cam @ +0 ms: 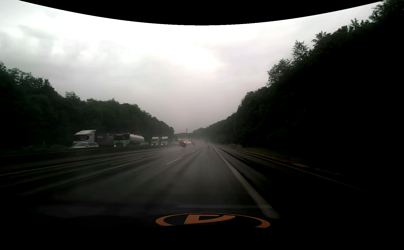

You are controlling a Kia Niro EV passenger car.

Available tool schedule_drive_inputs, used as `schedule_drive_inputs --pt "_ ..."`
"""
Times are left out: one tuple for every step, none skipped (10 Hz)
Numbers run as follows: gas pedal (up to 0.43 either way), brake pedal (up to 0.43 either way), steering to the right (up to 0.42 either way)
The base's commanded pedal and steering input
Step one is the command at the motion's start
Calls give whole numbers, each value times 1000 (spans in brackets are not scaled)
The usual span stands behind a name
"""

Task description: Follow the waypoints while adhering to traffic rules and regulations

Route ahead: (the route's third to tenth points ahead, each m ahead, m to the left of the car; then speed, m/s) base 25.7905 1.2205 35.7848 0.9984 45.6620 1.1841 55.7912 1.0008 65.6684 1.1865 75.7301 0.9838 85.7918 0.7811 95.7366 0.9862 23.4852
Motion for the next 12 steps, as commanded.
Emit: schedule_drive_inputs --pt "67 0 -1" --pt "67 0 -1" --pt "67 0 -1" --pt "67 0 0" --pt "67 0 1" --pt "67 0 1" --pt "67 0 2" --pt "67 0 3" --pt "67 0 3" --pt "67 0 2" --pt "67 0 3" --pt "67 0 3"
